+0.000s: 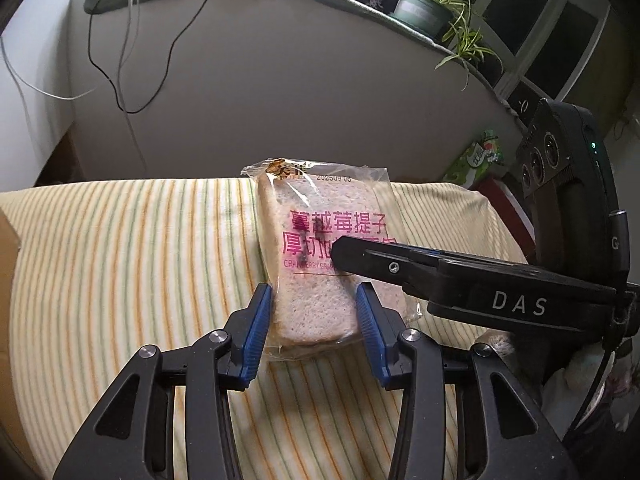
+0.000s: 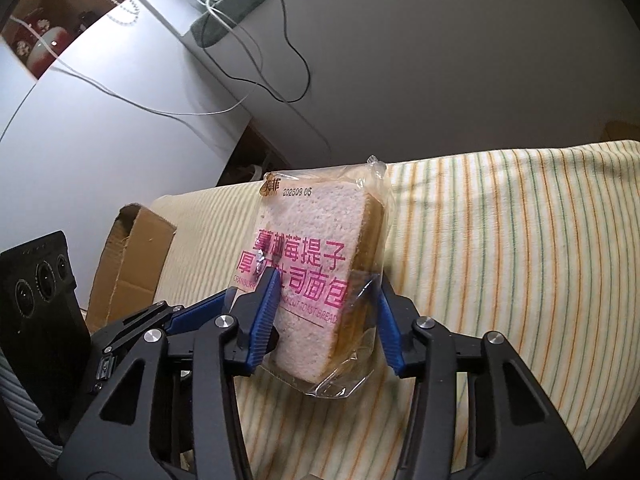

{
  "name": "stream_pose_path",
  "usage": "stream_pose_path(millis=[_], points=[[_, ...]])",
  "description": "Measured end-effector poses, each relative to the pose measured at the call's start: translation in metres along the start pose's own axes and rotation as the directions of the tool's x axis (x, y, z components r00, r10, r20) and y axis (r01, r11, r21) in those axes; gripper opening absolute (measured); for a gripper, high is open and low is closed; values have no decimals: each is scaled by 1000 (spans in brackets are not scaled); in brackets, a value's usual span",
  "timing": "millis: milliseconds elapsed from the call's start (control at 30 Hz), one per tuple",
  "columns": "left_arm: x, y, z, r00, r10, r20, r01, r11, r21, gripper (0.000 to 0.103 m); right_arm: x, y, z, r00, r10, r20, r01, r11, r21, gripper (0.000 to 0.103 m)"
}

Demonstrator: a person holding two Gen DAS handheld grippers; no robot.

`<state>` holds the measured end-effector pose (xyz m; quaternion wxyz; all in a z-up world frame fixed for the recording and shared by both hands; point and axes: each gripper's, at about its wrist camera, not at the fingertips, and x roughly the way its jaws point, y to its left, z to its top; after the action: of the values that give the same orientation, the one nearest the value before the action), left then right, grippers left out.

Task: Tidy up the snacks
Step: 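Grasp the bagged bread loaf with the right tool, then lift the bread loaf with the right tool and carry it over the box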

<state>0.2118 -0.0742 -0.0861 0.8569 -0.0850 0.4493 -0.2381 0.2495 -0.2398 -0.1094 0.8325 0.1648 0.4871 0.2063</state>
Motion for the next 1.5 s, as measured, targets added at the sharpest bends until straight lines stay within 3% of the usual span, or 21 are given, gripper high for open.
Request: stream_pose_path(millis=[400, 767, 1500], points=[[-62, 18, -9, 994, 42, 103, -40, 999, -21, 42, -16, 69, -4, 999, 41, 29, -38, 994, -99, 48], [-117, 54, -24, 974, 124, 191, -109, 991, -83, 42, -7, 149, -3, 994, 105, 20, -98, 973, -207, 48], [-181, 146, -58, 937, 264, 228, -209, 948, -238, 42, 56, 265, -14, 981, 174, -88, -193, 924, -331, 48]])
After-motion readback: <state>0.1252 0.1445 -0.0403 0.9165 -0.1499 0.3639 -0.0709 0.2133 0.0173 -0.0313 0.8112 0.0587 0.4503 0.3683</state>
